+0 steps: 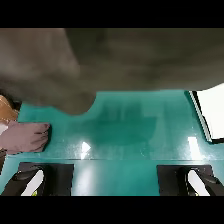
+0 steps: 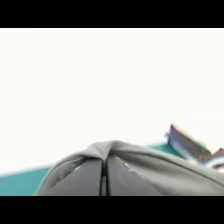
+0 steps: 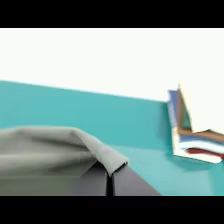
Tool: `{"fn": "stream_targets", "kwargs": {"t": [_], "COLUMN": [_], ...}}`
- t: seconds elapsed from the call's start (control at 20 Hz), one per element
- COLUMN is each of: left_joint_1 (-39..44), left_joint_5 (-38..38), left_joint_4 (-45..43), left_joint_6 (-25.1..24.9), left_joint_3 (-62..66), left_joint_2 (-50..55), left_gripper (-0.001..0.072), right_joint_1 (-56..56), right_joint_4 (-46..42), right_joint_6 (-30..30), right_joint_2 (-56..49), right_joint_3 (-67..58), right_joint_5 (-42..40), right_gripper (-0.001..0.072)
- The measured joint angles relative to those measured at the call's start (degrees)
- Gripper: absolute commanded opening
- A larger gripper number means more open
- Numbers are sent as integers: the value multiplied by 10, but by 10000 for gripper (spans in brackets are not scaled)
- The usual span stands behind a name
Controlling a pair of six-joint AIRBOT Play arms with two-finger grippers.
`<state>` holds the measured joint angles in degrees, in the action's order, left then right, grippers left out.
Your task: Fold the shirts.
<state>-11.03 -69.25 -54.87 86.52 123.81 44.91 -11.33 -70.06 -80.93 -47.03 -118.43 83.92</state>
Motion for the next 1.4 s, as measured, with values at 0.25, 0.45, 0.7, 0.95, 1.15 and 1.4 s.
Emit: {"fn": "stream_targets", "kwargs": {"t": [0.25,0.45,0.7,0.95,1.15,1.4], "left_joint_1": [0,0,18,65,80,82], "left_joint_5": [-12,-37,-38,51,87,38], "left_joint_4": [0,1,-16,-32,-37,-69], "left_joint_6": [12,6,-26,-57,-68,-68], "left_joint_3": [-80,-243,-387,-387,-304,-227], "left_joint_2": [12,59,194,372,479,514], "left_gripper": [25,25,25,25,27,25], "right_joint_1": [0,22,67,78,81,82], "right_joint_4": [-21,-28,-36,-37,-24,-17], "right_joint_6": [-12,-15,-19,-24,-25,-23], "right_joint_2": [-37,-101,-249,-403,-481,-499], "right_joint_3": [35,139,247,246,175,121], "right_joint_5": [41,56,56,6,-35,-37], "right_gripper": [13,12,13,13,13,13]}}
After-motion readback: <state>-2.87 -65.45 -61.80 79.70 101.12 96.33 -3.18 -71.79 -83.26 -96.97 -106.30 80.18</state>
